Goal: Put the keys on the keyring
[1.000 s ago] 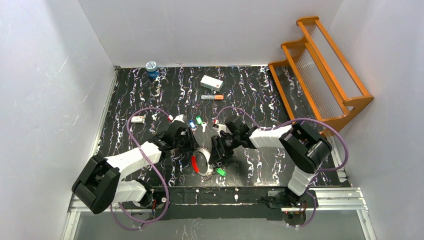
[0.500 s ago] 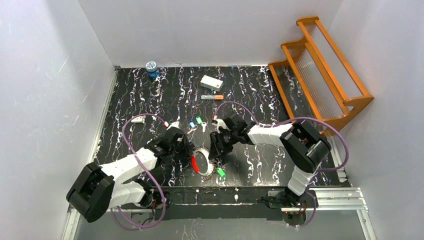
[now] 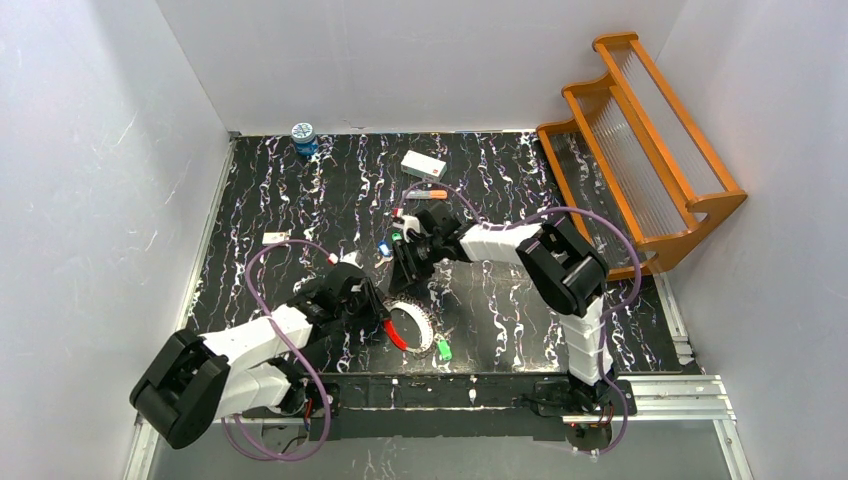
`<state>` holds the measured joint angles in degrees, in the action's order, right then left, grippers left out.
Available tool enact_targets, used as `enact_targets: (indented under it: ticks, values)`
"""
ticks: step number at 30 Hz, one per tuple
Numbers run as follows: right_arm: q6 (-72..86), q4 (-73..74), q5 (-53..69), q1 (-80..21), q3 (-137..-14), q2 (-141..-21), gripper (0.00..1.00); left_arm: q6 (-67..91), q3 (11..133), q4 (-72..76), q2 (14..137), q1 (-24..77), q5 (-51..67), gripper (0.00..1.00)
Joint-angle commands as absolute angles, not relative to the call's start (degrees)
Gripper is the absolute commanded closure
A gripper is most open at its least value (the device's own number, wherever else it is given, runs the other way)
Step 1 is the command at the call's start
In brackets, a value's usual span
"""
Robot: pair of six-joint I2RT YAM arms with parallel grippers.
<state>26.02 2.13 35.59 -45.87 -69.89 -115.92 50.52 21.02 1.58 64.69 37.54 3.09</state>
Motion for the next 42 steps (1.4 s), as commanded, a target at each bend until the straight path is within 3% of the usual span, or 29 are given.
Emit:
enact_targets:
  ticks: [1, 6, 13, 22, 30, 36, 38, 39, 42]
  values:
    - [22.37, 5.46, 34.37, -45.88, -77.56, -117.36, 0.52, 50.73, 19.9, 0.63, 61.25, 38.06, 3.89, 0.84]
    - [20.34, 7.4, 27.22, -44.98, -74.84, -112.37, 0.42, 46.24, 22.78, -9.15, 55.48, 38.06, -5.76, 0.79]
    - [21.28, 7.6, 24.35, -44.03, -61.12, -102.15, 0.4, 40.32, 27.92, -12.29, 56.71, 38.06, -10.89, 0.69]
    - [31.01, 2.0, 29.17, -43.99, -44.87, -93.22, 0.47, 39.44, 29.95, -4.45, 65.56, 38.05, -2.03, 0.65]
    - [31.99, -2.22, 31.81, -43.96, -44.91, -96.37, 0.54, 41.62, 27.34, -0.29, 68.35, 38.06, 2.27, 0.68]
    - [30.33, -2.11, 32.95, -44.02, -49.55, -100.3, 0.69, 42.86, 25.18, -0.26, 67.3, 38.06, 2.29, 0.71]
    - [29.35, -1.37, 32.52, -43.92, -51.03, -101.08, 0.79, 43.36, 24.53, -0.26, 66.8, 38.06, 2.37, 0.72]
    - [27.8, -0.18, 31.73, -43.9, -53.11, -101.85, 0.9, 43.67, 23.91, -0.33, 66.1, 38.06, 2.31, 0.73]
    - [24.59, 3.3, 30.85, -43.64, -57.2, -103.27, 0.97, 43.82, 23.51, -1.64, 64.93, 38.06, 1.09, 0.75]
